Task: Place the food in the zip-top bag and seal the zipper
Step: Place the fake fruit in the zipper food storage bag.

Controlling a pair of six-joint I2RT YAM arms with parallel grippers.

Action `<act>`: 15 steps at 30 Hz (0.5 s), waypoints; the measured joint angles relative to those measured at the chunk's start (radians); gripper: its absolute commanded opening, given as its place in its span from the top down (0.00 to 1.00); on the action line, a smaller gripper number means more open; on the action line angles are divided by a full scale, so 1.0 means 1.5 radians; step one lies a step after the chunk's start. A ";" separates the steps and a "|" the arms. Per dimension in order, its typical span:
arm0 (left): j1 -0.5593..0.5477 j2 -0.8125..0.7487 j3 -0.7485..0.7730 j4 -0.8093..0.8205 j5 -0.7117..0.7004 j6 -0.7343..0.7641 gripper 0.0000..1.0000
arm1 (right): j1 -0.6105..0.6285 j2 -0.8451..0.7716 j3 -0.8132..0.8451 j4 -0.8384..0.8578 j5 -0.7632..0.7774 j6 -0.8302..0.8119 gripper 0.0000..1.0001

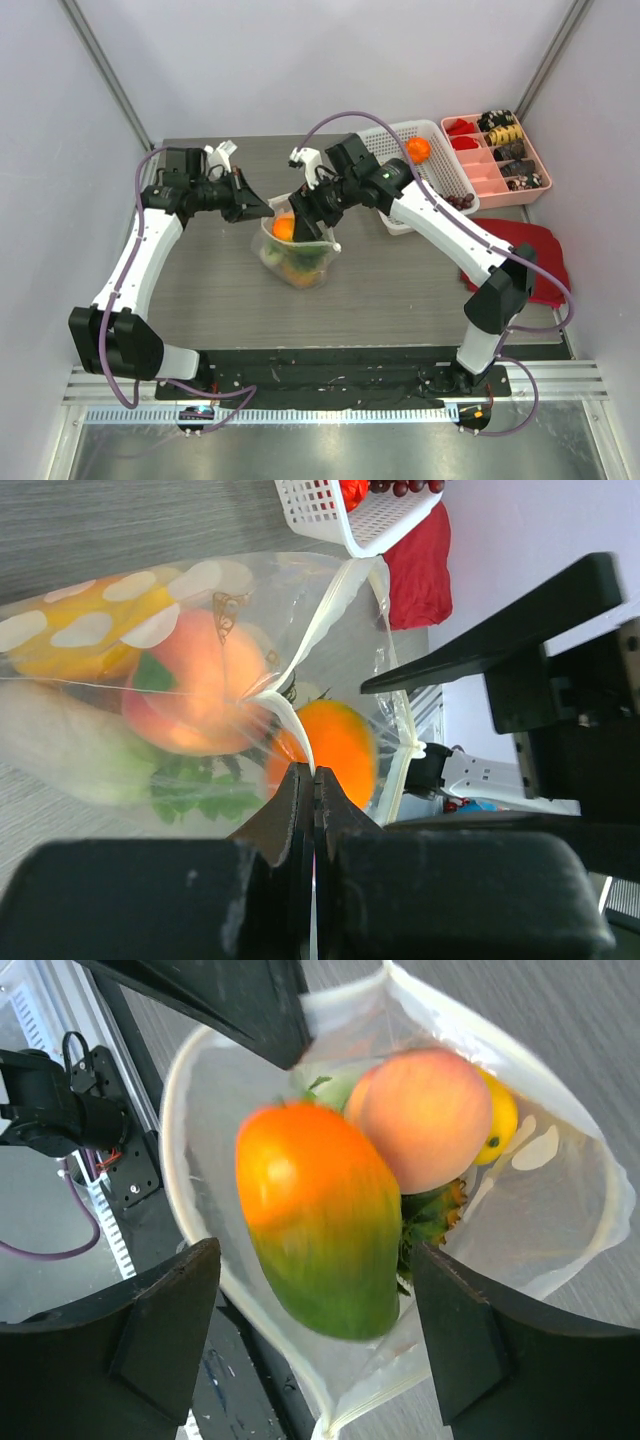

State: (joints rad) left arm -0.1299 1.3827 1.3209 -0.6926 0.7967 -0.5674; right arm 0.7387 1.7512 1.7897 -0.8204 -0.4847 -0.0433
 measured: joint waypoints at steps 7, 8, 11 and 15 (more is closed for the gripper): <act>0.000 -0.003 0.000 -0.001 0.000 0.000 1.00 | 0.000 -0.053 0.003 -0.027 0.013 -0.002 0.17; 0.000 -0.004 0.000 -0.001 0.000 0.000 1.00 | -0.002 -0.072 -0.011 -0.029 0.019 -0.004 0.18; 0.000 -0.009 0.000 -0.004 -0.001 0.002 1.00 | -0.018 -0.141 -0.071 -0.040 0.023 -0.021 0.19; 0.000 -0.016 0.000 -0.012 -0.003 0.003 1.00 | -0.069 -0.232 -0.180 -0.032 0.011 -0.054 0.17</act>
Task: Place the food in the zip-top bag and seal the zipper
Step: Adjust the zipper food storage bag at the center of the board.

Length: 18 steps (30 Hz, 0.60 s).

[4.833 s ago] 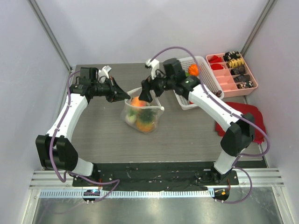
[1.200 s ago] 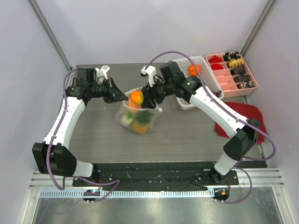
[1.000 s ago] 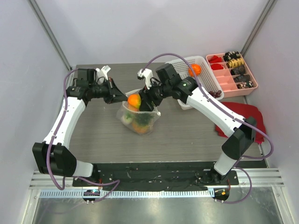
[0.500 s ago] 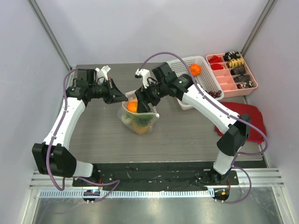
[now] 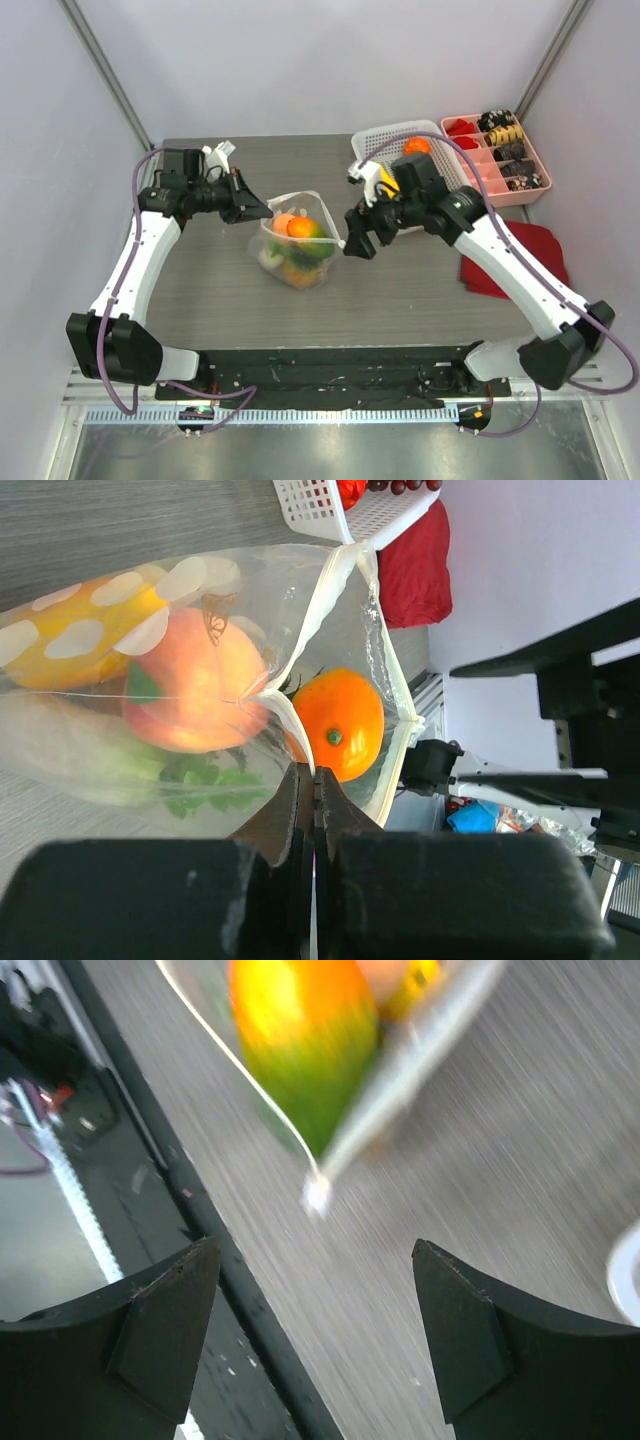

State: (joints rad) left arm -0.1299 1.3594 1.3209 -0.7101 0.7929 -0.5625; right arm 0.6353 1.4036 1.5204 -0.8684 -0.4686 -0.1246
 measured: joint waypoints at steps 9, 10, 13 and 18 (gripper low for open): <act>0.000 -0.002 -0.006 0.002 0.002 -0.001 1.00 | -0.040 -0.228 -0.365 0.283 -0.017 -0.092 0.34; 0.000 -0.002 -0.007 0.002 0.002 -0.001 1.00 | -0.040 -0.234 -0.392 0.333 -0.021 -0.091 0.35; 0.000 -0.002 -0.007 0.002 0.002 -0.001 1.00 | -0.040 -0.224 -0.440 0.462 -0.033 -0.089 0.36; 0.000 -0.002 -0.007 0.001 0.002 -0.001 1.00 | -0.039 -0.190 -0.477 0.602 -0.051 -0.087 0.41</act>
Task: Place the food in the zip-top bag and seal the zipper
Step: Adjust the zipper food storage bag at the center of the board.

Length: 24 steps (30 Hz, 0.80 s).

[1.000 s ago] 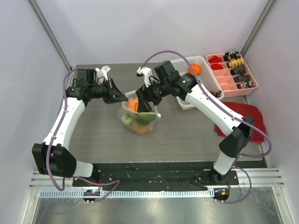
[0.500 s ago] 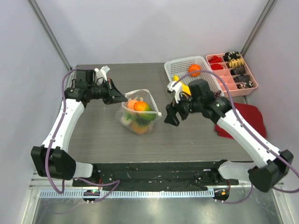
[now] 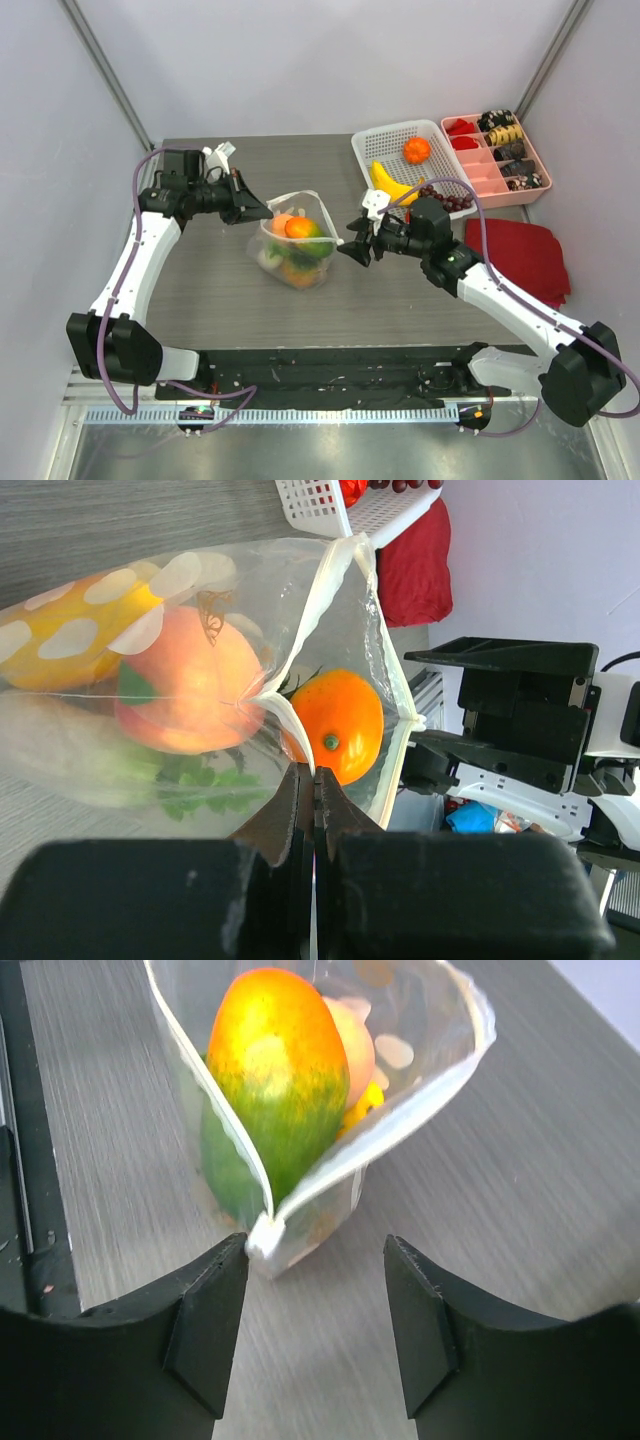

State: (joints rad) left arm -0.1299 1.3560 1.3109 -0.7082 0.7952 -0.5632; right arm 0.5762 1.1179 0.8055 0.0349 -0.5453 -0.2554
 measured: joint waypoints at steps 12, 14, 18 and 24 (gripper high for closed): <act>0.001 0.000 0.000 -0.001 0.000 0.001 1.00 | 0.018 0.040 -0.023 0.115 -0.028 -0.009 0.39; 0.001 0.000 0.000 -0.001 0.000 0.001 1.00 | 0.021 0.040 -0.034 0.116 -0.029 -0.013 0.39; 0.001 0.000 0.000 -0.001 0.000 0.001 1.00 | 0.022 0.040 -0.045 0.114 -0.028 -0.021 0.62; 0.001 0.000 0.000 -0.007 -0.001 0.012 1.00 | 0.024 0.041 -0.046 0.122 -0.012 -0.017 0.99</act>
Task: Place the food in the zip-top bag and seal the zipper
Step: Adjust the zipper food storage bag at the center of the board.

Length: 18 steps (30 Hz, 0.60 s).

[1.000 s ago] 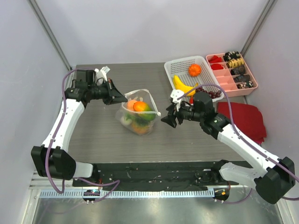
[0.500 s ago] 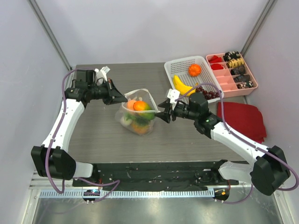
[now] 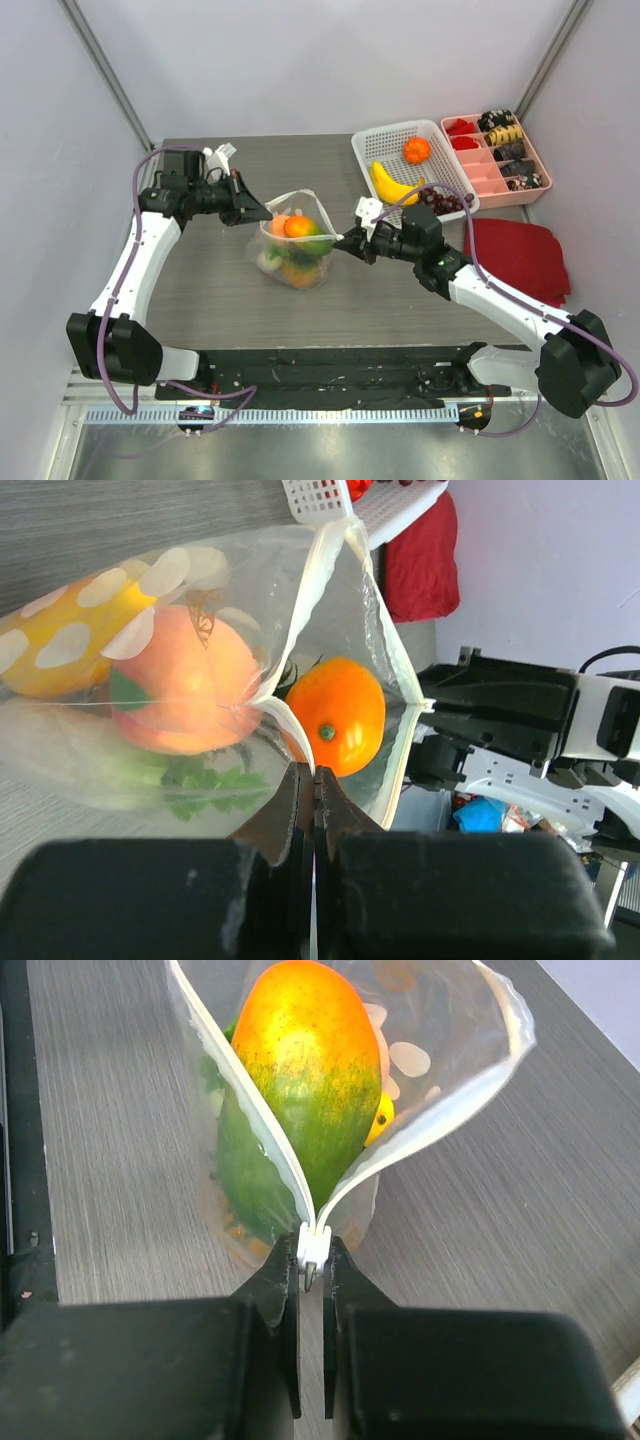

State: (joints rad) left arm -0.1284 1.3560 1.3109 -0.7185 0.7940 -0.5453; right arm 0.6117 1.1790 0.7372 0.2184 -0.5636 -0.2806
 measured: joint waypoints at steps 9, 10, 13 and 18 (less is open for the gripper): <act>0.000 -0.022 0.051 -0.097 -0.122 0.155 1.00 | -0.002 -0.022 0.000 -0.023 0.025 -0.016 0.99; -0.002 -0.032 0.055 -0.106 -0.141 0.183 1.00 | -0.002 -0.028 0.000 -0.024 0.024 -0.020 0.99; -0.017 -0.082 0.055 -0.131 -0.186 0.291 1.00 | 0.001 -0.055 0.004 -0.028 0.010 -0.038 0.99; -0.028 -0.212 -0.015 -0.125 -0.198 0.461 0.75 | 0.003 -0.069 0.007 -0.031 -0.014 -0.056 0.99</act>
State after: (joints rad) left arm -0.1703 1.0374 1.2881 -0.9066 0.4976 0.1455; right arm 0.6167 1.0752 0.7483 0.1726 -0.5842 -0.3645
